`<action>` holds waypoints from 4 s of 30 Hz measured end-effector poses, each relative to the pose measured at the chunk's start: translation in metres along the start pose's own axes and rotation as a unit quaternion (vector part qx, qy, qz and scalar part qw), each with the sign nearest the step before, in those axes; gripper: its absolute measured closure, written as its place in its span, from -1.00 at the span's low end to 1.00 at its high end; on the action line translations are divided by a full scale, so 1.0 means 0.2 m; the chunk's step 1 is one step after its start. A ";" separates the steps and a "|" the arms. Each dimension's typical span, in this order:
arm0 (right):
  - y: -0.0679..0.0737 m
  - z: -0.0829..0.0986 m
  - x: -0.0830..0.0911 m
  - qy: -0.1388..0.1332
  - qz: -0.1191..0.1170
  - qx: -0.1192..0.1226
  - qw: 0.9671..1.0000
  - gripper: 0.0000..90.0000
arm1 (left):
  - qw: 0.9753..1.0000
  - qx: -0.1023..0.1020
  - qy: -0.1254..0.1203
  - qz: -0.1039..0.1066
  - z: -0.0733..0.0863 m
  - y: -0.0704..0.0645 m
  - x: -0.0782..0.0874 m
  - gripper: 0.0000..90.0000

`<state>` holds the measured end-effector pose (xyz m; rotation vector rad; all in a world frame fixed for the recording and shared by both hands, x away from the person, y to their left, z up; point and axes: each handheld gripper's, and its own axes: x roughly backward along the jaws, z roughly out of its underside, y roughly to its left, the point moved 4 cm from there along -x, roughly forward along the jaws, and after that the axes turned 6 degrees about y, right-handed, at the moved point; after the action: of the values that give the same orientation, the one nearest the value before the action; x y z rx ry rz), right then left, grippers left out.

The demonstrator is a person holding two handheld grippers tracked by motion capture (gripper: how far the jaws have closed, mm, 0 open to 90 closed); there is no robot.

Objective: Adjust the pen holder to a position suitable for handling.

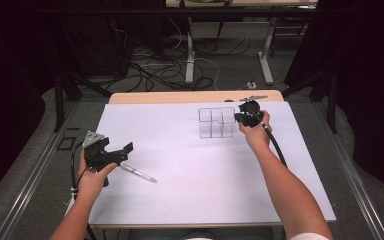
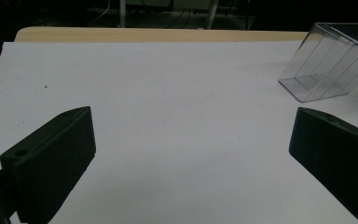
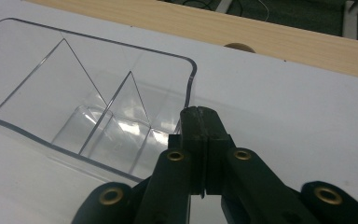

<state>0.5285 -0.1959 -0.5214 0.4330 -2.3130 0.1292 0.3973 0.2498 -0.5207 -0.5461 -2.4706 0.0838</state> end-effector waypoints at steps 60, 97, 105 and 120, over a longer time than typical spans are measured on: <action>0.25 -0.05 0.04 -0.038 -0.055 -0.011 0.998 0.73 | 1.000 -0.001 0.000 -0.002 0.00 0.01 0.01 -0.98; 0.53 0.10 0.34 -0.077 -0.134 0.082 0.985 -0.39 | 1.000 -0.002 -0.001 -0.005 0.00 0.02 0.01 -0.97; 0.64 0.16 0.33 -0.080 -0.159 0.110 0.978 -0.57 | 1.000 -0.003 0.001 -0.005 0.00 0.02 0.01 -0.97; 0.83 0.28 0.26 -0.065 -0.180 0.140 0.971 -0.71 | 1.000 -0.007 0.000 0.003 0.00 0.00 0.00 -0.97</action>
<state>0.3988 -0.0670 -0.5170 1.0233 -2.3059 0.2543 0.3970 0.2504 -0.5197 -0.5589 -2.4710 0.0695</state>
